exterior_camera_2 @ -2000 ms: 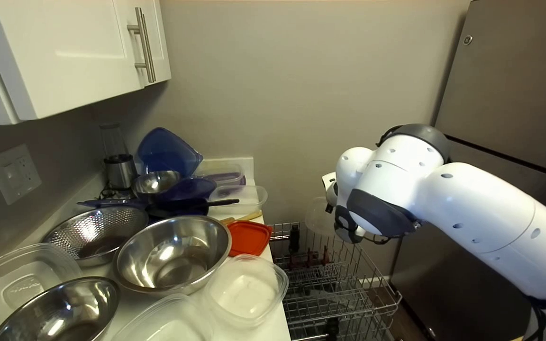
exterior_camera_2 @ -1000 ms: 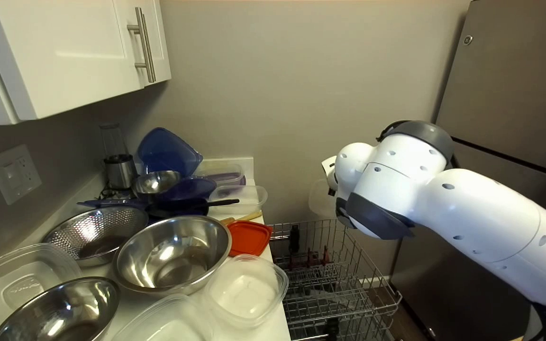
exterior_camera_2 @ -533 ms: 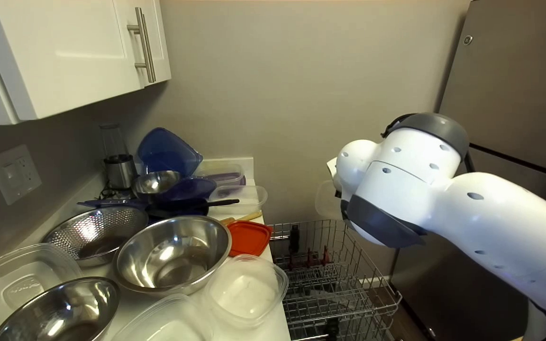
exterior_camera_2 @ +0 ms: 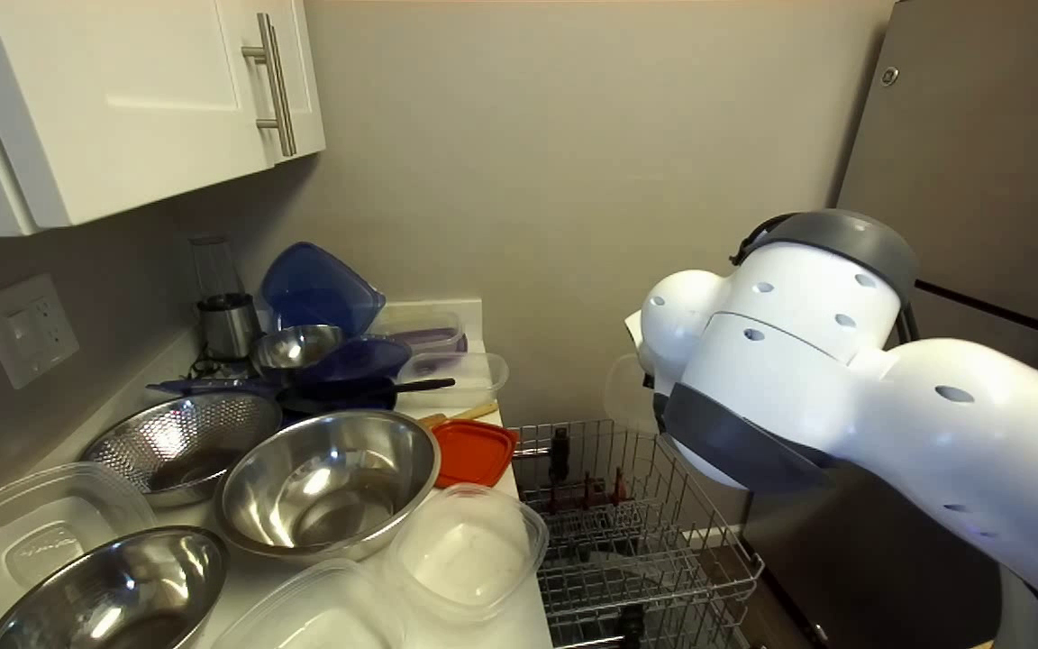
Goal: Move the bowl in the dishwasher
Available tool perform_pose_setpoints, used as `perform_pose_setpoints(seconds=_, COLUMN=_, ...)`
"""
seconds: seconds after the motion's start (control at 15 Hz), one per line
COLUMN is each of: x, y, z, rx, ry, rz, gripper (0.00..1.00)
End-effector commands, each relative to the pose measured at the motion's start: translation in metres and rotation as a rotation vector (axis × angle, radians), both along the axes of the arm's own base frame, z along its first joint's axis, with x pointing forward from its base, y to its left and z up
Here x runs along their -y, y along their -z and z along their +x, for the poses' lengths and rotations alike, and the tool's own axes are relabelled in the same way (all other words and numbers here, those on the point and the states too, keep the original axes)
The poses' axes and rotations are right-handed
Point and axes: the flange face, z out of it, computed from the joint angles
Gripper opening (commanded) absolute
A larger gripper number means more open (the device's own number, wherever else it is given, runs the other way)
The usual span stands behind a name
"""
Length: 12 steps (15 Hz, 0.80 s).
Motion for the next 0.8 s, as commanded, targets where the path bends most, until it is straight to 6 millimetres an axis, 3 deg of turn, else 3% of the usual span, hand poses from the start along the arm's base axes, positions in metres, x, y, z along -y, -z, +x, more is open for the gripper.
perform_pose_setpoints(seconds=0.0, x=0.003, y=0.001, z=-0.002, rx=-0.004, ry=0.006, rz=0.003, gripper=0.01)
perform_pose_setpoints(seconds=0.53, x=0.004, y=0.0, z=-0.004, rx=-0.006, ry=0.01, rz=0.006, gripper=0.0)
perform_pose_setpoints(seconds=0.73, x=-0.023, y=-0.002, z=0.009, rx=0.054, ry=-0.034, rz=-0.066, gripper=0.0)
